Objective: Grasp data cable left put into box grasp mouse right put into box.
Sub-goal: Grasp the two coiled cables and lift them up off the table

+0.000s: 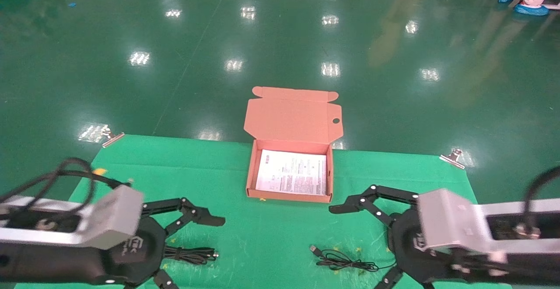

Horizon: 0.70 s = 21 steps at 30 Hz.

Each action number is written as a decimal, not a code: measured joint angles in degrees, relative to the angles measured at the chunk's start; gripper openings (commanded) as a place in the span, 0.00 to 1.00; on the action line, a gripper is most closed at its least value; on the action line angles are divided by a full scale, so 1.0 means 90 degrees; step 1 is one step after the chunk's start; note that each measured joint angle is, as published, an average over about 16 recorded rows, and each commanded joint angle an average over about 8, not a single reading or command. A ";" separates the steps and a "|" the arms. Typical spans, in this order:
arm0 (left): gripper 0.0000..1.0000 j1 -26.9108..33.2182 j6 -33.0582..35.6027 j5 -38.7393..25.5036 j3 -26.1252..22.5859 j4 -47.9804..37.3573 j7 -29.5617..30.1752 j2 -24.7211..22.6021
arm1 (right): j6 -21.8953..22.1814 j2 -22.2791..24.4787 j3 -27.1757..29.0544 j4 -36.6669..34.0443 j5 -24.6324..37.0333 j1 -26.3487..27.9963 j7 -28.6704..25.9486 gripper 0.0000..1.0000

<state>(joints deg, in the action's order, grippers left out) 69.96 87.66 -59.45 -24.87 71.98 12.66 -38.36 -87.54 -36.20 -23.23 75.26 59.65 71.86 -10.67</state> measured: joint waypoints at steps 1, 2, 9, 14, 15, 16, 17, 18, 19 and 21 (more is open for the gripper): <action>1.00 0.0105 0.0025 -0.0205 -0.0102 -0.0020 0.0025 -0.0047 | -0.0027 -0.0054 -0.0105 0.0020 0.0210 0.0126 0.0015 1.00; 1.00 0.0212 0.0048 -0.0415 -0.0206 -0.0042 0.0047 -0.0099 | -0.0055 -0.0114 -0.0221 0.0041 0.0429 0.0257 0.0035 1.00; 1.00 0.0934 0.0146 -0.1952 -0.0991 -0.0174 0.0141 -0.0557 | -0.0202 -0.0650 -0.1244 0.0142 0.2031 0.1169 0.0195 1.00; 1.00 0.1316 0.0114 -0.3055 -0.1557 -0.0180 0.0182 -0.0932 | -0.0196 -0.1050 -0.2063 0.0170 0.3106 0.1635 0.0300 1.00; 1.00 0.1371 0.0096 -0.3265 -0.1663 -0.0172 0.0194 -0.1006 | -0.0180 -0.1125 -0.2220 0.0172 0.3308 0.1698 0.0318 1.00; 1.00 0.1418 0.0075 -0.3473 -0.1767 -0.0158 0.0207 -0.1078 | -0.0158 -0.1194 -0.2368 0.0172 0.3499 0.1747 0.0331 1.00; 1.00 0.1458 0.0051 -0.3677 -0.1868 -0.0145 0.0222 -0.1149 | -0.0130 -0.1259 -0.2510 0.0173 0.3685 0.1785 0.0342 1.00; 1.00 0.1489 0.0022 -0.3871 -0.1963 -0.0134 0.0240 -0.1219 | -0.0094 -0.1321 -0.2642 0.0172 0.3864 0.1811 0.0349 1.00; 1.00 0.1515 -0.0010 -0.4059 -0.2053 -0.0122 0.0260 -0.1286 | -0.0054 -0.1376 -0.2763 0.0171 0.4033 0.1824 0.0354 1.00; 1.00 0.1549 -0.0080 -0.4431 -0.2226 -0.0109 0.0304 -0.1421 | 0.0050 -0.1477 -0.2978 0.0169 0.4362 0.1817 0.0353 1.00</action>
<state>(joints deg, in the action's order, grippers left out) 83.91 86.94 -99.33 -44.90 71.00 15.40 -51.14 -87.08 -49.50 -50.03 76.79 98.91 88.21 -7.50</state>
